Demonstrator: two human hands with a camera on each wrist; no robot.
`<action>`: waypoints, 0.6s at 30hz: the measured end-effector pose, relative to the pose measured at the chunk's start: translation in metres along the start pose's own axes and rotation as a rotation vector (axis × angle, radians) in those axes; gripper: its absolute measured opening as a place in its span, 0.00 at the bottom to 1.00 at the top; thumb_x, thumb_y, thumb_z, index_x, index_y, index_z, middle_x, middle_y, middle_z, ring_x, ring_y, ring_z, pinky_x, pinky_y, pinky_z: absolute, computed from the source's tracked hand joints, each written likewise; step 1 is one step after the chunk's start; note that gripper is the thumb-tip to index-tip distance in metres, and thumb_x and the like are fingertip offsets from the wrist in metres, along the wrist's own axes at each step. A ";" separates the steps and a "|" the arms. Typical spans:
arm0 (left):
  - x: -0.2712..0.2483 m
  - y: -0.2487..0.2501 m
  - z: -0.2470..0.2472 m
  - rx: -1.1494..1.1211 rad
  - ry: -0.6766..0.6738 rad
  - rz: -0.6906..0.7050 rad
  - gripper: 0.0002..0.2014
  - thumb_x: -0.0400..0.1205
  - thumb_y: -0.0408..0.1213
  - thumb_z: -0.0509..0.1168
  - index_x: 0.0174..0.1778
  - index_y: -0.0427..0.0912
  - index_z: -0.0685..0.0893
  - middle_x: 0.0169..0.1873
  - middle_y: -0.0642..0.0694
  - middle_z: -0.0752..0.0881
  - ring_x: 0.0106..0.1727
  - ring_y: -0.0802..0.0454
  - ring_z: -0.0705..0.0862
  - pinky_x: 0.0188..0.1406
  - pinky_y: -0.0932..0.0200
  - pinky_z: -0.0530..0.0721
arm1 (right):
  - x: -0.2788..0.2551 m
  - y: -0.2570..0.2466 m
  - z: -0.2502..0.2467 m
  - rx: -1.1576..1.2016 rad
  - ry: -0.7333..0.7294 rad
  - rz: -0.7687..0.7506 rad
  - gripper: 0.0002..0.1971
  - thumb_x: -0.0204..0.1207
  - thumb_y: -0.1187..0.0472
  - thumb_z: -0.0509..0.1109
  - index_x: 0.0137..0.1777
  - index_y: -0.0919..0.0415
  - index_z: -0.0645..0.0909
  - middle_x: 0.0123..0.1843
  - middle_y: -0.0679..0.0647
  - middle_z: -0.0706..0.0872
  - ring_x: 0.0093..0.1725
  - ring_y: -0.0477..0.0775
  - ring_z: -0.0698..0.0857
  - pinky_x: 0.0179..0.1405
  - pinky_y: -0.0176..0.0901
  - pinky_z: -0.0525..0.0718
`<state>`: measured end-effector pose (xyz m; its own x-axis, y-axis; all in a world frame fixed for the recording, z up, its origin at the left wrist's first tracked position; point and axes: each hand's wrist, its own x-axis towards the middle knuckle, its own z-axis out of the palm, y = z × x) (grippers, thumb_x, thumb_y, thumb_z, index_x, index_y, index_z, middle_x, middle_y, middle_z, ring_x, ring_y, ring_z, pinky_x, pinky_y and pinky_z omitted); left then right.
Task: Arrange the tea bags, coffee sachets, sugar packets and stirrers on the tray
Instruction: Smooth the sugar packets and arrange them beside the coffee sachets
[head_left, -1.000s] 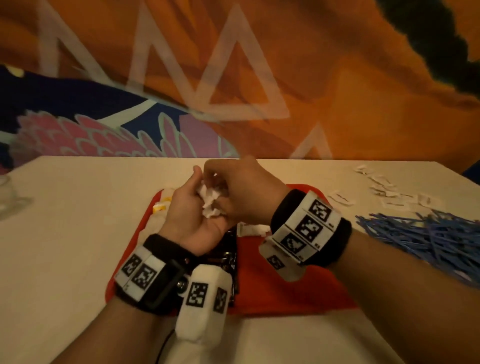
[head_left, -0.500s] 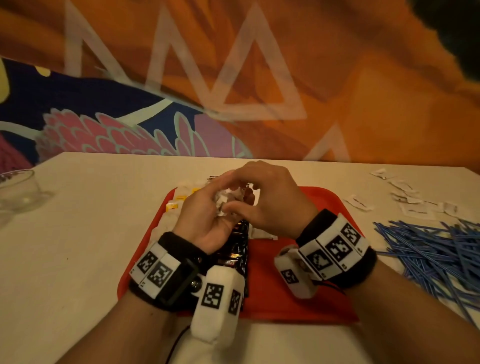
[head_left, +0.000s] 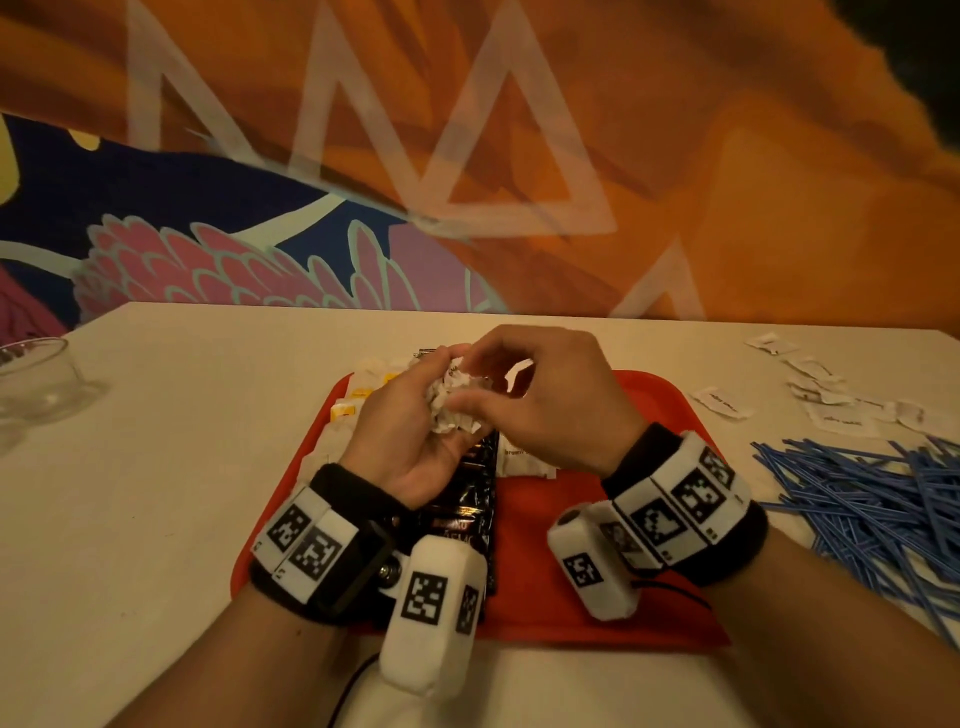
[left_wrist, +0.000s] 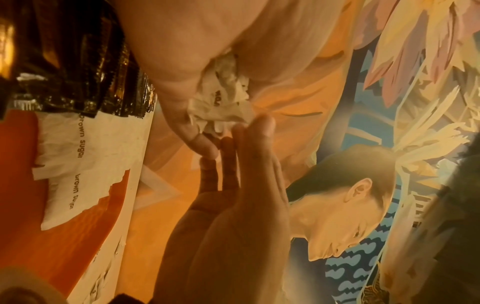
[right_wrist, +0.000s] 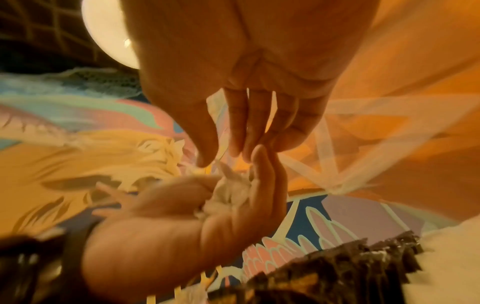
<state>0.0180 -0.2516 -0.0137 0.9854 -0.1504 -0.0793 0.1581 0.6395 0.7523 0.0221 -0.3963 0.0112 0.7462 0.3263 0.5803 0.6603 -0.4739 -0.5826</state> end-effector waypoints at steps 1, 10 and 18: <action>0.000 0.000 0.000 0.016 -0.001 -0.004 0.16 0.91 0.42 0.57 0.66 0.35 0.82 0.58 0.34 0.85 0.57 0.44 0.87 0.49 0.52 0.89 | -0.002 0.001 0.004 -0.087 -0.006 -0.044 0.07 0.68 0.54 0.83 0.42 0.54 0.89 0.40 0.46 0.90 0.37 0.42 0.84 0.39 0.28 0.77; -0.002 -0.001 0.004 0.094 0.014 0.022 0.15 0.89 0.46 0.57 0.54 0.40 0.85 0.47 0.40 0.89 0.45 0.48 0.90 0.43 0.54 0.88 | 0.004 0.005 -0.006 0.100 0.066 0.106 0.04 0.75 0.61 0.76 0.39 0.56 0.86 0.35 0.46 0.88 0.38 0.45 0.86 0.41 0.40 0.84; -0.003 -0.002 0.006 0.135 0.115 -0.090 0.24 0.86 0.57 0.58 0.61 0.39 0.83 0.40 0.43 0.86 0.26 0.55 0.80 0.12 0.69 0.70 | -0.003 0.007 0.007 -0.072 0.127 -0.065 0.04 0.76 0.62 0.76 0.41 0.59 0.84 0.34 0.44 0.85 0.36 0.46 0.83 0.36 0.31 0.80</action>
<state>0.0149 -0.2570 -0.0106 0.9697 -0.1103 -0.2180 0.2433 0.5193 0.8192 0.0250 -0.3950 0.0008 0.6826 0.2540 0.6852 0.6955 -0.5138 -0.5024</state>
